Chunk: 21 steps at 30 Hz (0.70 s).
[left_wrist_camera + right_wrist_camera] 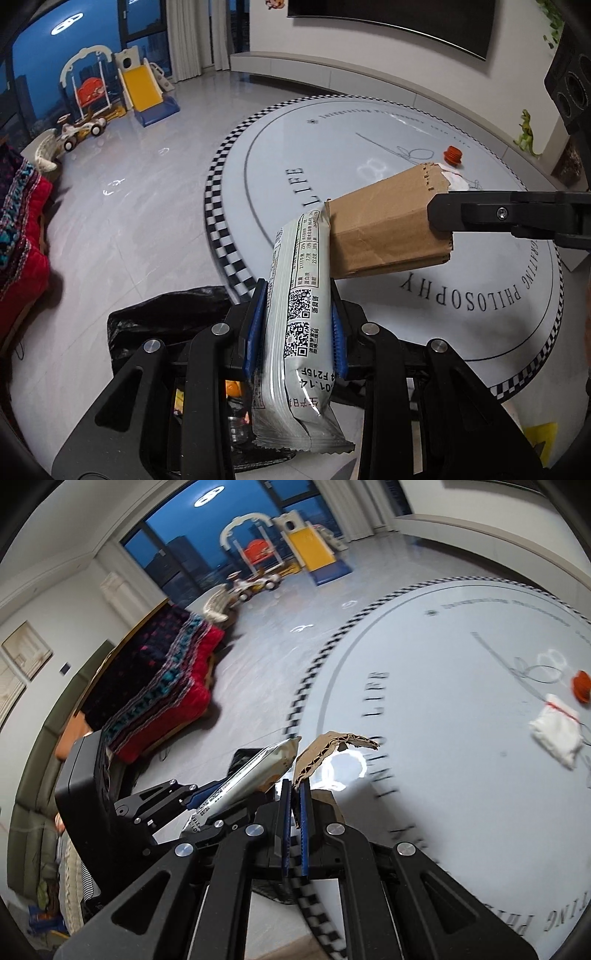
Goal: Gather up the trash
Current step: 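Carry the snack wrapper and cardboard over the trash bag and release both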
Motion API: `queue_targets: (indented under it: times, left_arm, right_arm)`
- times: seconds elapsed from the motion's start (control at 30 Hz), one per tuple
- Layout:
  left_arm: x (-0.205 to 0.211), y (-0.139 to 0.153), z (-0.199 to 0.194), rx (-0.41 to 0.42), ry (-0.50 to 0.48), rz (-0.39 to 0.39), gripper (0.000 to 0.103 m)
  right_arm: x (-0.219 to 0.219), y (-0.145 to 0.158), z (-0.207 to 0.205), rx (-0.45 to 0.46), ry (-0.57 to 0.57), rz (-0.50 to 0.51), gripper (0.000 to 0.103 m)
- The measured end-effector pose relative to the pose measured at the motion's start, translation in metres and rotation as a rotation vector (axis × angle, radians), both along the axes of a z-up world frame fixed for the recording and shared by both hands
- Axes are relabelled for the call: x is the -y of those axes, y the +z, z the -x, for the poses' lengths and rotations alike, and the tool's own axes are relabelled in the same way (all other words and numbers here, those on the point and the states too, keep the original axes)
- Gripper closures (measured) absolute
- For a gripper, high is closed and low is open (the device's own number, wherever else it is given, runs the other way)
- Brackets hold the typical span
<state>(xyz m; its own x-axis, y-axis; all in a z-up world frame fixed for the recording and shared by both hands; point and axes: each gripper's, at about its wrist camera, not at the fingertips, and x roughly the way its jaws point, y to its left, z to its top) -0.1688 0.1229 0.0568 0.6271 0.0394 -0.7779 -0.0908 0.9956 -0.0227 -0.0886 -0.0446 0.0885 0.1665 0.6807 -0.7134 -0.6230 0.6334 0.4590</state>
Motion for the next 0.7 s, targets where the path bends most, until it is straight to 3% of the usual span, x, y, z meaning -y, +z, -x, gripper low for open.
queue_targets:
  times: [0.27,0.47,0.5,0.53,0.57,0.6,0.7]
  left_arm:
    - [-0.062,-0.012,0.04,-0.014,0.156,0.012,0.073]
    - [-0.1,-0.034,0.061,-0.069,0.262,0.034,0.072]
    - [-0.107,-0.04,0.064,-0.092,0.282,0.026,0.06]
    - [-0.114,-0.045,0.067,-0.109,0.311,0.011,0.021]
    - [-0.12,-0.047,0.07,-0.115,0.349,-0.01,0.004]
    - [-0.129,-0.049,0.076,-0.114,0.381,-0.03,0.006]
    - [-0.146,-0.054,0.084,-0.13,0.434,-0.017,0.006]
  right_arm:
    - [-0.068,-0.009,0.042,-0.015,0.158,0.017,0.098]
    - [-0.112,-0.031,0.069,-0.062,0.249,0.057,0.097]
    - [-0.122,-0.038,0.071,-0.084,0.258,0.077,0.085]
    - [-0.129,-0.044,0.072,-0.108,0.267,0.097,0.055]
    - [-0.135,-0.049,0.073,-0.123,0.268,0.112,0.041]
    - [-0.14,-0.054,0.074,-0.123,0.258,0.124,0.035]
    - [-0.147,-0.064,0.077,-0.138,0.271,0.131,0.035]
